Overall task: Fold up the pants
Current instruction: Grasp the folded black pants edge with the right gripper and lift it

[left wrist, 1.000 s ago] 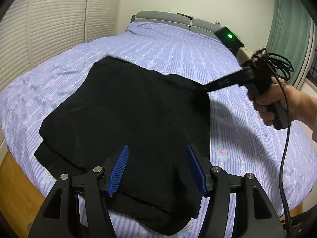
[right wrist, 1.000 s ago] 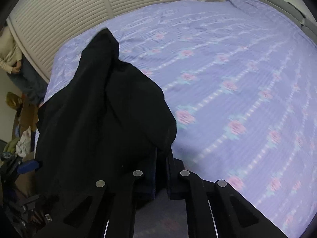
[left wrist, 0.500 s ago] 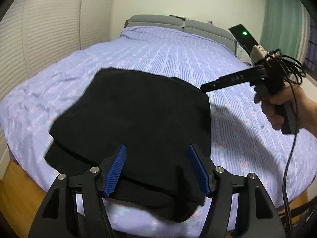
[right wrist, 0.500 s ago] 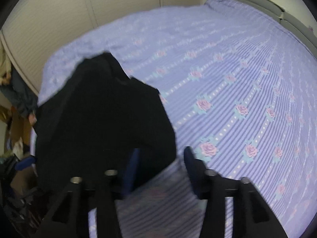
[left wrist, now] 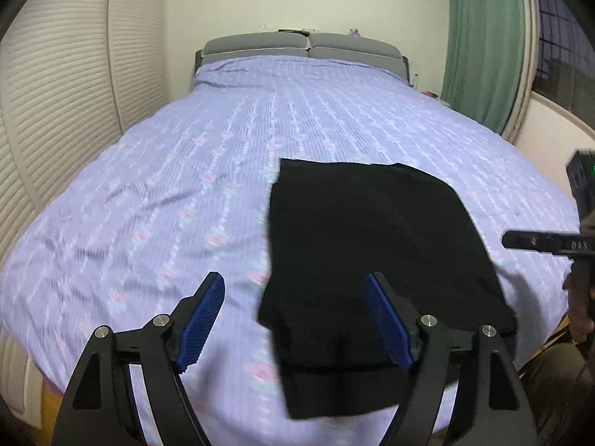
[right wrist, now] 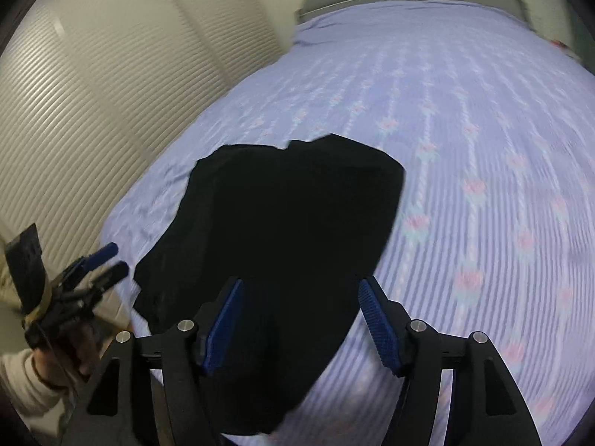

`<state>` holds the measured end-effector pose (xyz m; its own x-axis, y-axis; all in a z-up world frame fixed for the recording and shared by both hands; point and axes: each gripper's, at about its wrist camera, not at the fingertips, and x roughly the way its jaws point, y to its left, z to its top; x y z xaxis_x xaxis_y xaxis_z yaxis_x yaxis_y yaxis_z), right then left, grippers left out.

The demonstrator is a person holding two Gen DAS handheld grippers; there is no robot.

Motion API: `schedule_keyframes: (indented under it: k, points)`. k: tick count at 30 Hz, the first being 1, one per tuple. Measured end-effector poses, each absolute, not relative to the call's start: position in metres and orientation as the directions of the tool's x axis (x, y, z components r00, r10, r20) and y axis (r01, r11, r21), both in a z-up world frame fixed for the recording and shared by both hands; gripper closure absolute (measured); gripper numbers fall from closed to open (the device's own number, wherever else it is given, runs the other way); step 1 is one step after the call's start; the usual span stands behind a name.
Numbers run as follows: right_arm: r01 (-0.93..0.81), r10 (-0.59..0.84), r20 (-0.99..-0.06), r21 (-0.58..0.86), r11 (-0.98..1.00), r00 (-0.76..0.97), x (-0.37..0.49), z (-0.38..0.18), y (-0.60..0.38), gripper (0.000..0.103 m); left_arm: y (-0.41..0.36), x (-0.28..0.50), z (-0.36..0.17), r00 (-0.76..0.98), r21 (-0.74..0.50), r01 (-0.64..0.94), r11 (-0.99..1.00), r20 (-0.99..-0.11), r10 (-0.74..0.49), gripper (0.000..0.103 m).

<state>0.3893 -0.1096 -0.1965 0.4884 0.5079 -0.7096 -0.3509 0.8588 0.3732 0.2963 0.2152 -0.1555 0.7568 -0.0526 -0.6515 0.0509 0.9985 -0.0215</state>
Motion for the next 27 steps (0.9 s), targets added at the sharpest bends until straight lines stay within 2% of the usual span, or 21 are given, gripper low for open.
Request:
schedule_keyframes:
  k: [2,7,15,23,27]
  points:
    - [-0.274,0.472,-0.722,0.385,0.881,0.506,0.381,-0.204,-0.102,0.037,0.229,0.309,-0.160,0.730,-0.072,0.119,0.990,-0.670,-0.137,0.024]
    - [-0.167,0.426,-0.724,0.404,0.899,0.543,0.363,-0.216,-0.089,0.037,0.234,0.332,-0.170,0.673,-0.120,0.234,0.965,-0.696,-0.249,0.024]
    - [-0.054,0.379,-0.752,0.418,0.907,0.539,0.358,-0.240,-0.086,0.037,0.240,0.361,-0.206,0.539,-0.235,0.270,0.934,-0.766,-0.349,0.024]
    - [-0.062,0.497,-0.709,0.543,0.838,0.500,0.360,-0.260,-0.089,0.037,0.231,0.370,-0.227,0.445,-0.338,0.304,0.891,-0.776,-0.447,0.023]
    - [-0.096,0.553,-0.687,0.583,0.807,0.471,0.366,-0.266,-0.084,0.035,0.220,0.373,-0.226,0.441,-0.342,0.326,0.881,-0.769,-0.462,0.023]
